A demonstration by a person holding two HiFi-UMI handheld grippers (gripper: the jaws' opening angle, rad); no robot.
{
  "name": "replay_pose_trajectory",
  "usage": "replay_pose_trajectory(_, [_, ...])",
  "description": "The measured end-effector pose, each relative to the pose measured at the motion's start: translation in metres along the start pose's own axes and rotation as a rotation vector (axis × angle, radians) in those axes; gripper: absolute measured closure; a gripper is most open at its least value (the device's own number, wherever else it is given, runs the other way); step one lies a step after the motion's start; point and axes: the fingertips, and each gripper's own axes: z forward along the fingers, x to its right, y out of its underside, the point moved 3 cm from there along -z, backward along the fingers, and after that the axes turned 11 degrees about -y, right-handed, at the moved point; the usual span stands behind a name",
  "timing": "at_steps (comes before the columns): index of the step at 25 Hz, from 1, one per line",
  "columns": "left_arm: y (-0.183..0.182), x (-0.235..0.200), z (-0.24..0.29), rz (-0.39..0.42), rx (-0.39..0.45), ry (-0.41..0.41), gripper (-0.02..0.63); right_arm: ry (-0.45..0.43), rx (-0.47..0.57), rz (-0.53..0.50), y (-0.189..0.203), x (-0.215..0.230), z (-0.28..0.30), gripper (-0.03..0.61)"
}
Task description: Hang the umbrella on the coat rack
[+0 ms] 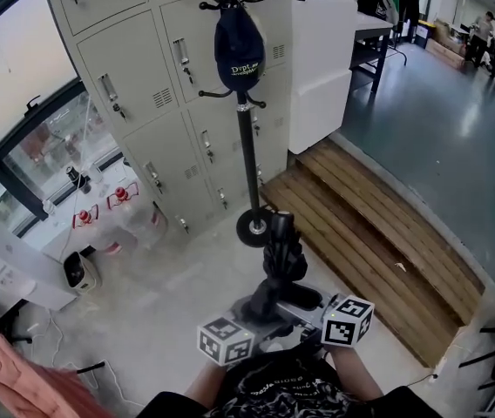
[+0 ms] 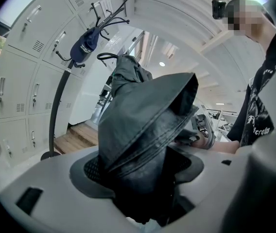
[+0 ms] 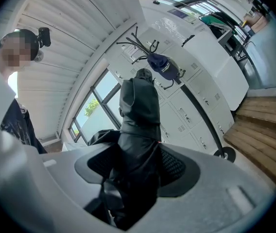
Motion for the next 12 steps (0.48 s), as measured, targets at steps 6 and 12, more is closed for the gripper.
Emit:
replay_pose_trajectory(6, [-0.01,-0.014,0.008,0.024,-0.003,-0.015,0.29,-0.007,-0.004,0.0,-0.01,0.013,0.009,0.322])
replay_pose_trajectory(12, [-0.022,-0.036,0.019,0.03,-0.012,-0.011,0.29,-0.007,0.013,0.003,-0.021,0.033,0.023,0.322])
